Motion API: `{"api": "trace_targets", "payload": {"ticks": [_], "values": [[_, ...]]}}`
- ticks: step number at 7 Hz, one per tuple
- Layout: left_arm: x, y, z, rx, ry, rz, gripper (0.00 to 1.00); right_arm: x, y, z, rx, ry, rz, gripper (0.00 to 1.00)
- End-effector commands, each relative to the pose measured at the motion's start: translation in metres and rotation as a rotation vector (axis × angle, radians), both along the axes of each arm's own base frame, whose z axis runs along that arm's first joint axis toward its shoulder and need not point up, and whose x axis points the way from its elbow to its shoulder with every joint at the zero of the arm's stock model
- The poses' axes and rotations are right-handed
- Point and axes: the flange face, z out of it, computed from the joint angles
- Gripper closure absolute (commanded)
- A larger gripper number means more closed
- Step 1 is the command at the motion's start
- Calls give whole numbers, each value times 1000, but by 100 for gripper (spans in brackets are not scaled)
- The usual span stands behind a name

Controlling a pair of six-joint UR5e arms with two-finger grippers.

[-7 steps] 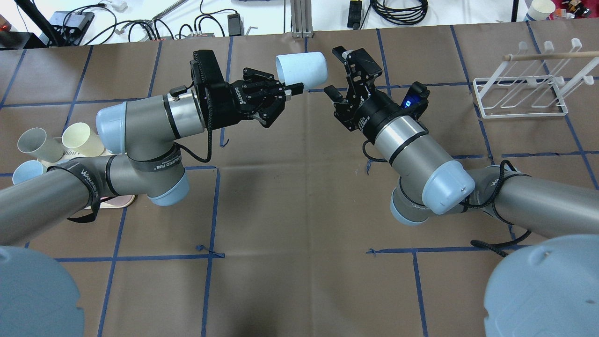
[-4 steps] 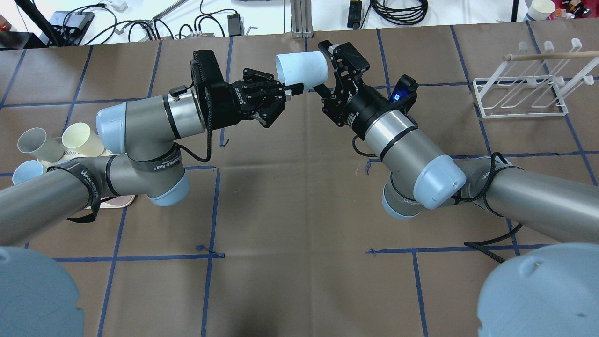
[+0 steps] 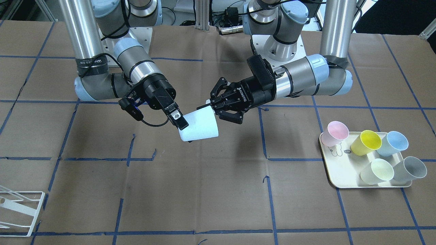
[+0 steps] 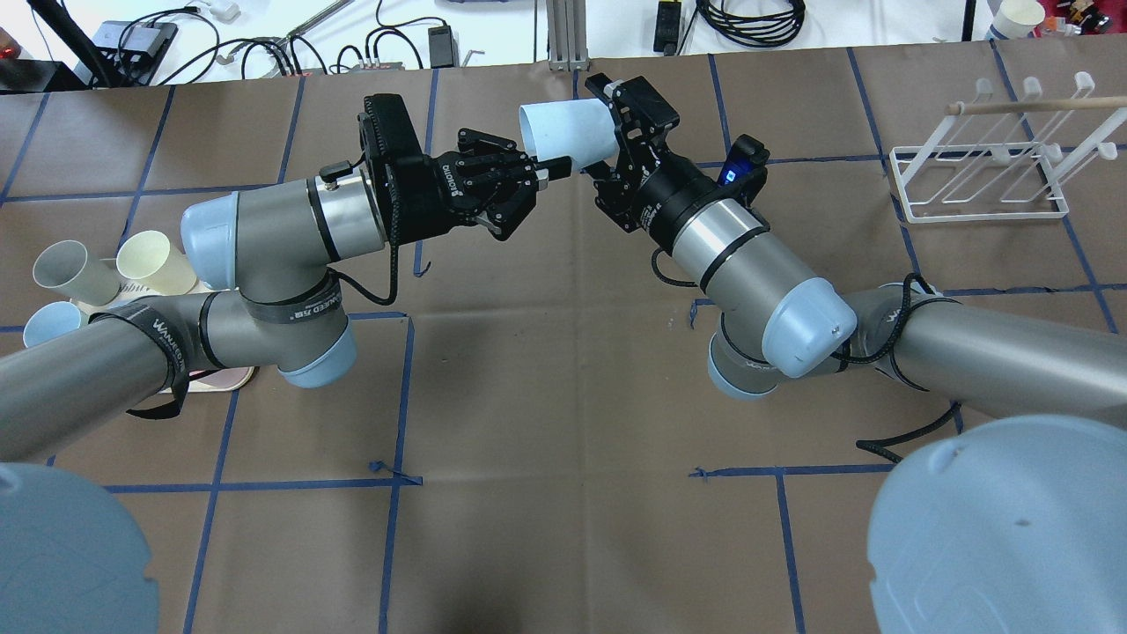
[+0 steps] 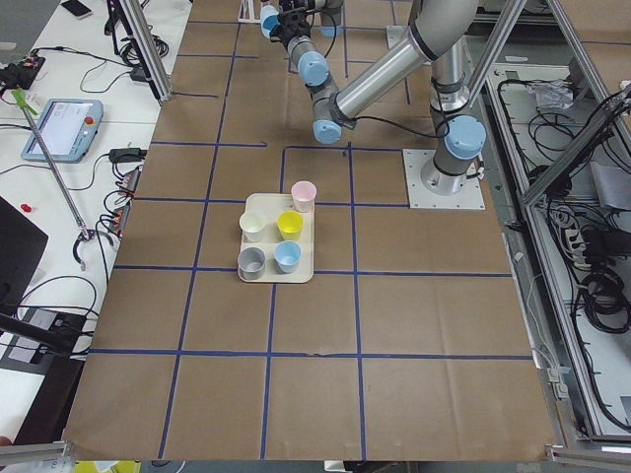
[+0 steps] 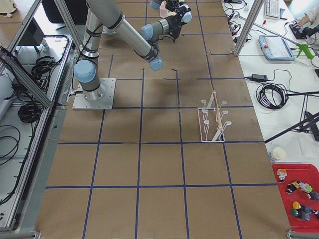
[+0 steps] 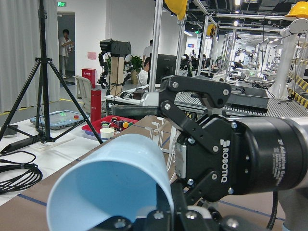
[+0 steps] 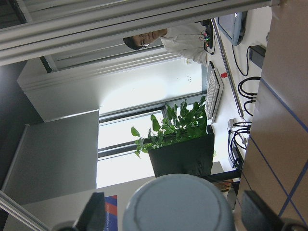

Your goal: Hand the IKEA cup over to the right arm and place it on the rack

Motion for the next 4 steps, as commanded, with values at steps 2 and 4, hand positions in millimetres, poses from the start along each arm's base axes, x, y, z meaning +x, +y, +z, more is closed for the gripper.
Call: {"api": "trace_targets", "payload": {"ticks": [2,4], "values": [[0,0,0,2,1,0,100,10,4,0,1,-2,12,0],[0,0,1,7,3,1,100,11,5,3,-3,-3,10,0]]}}
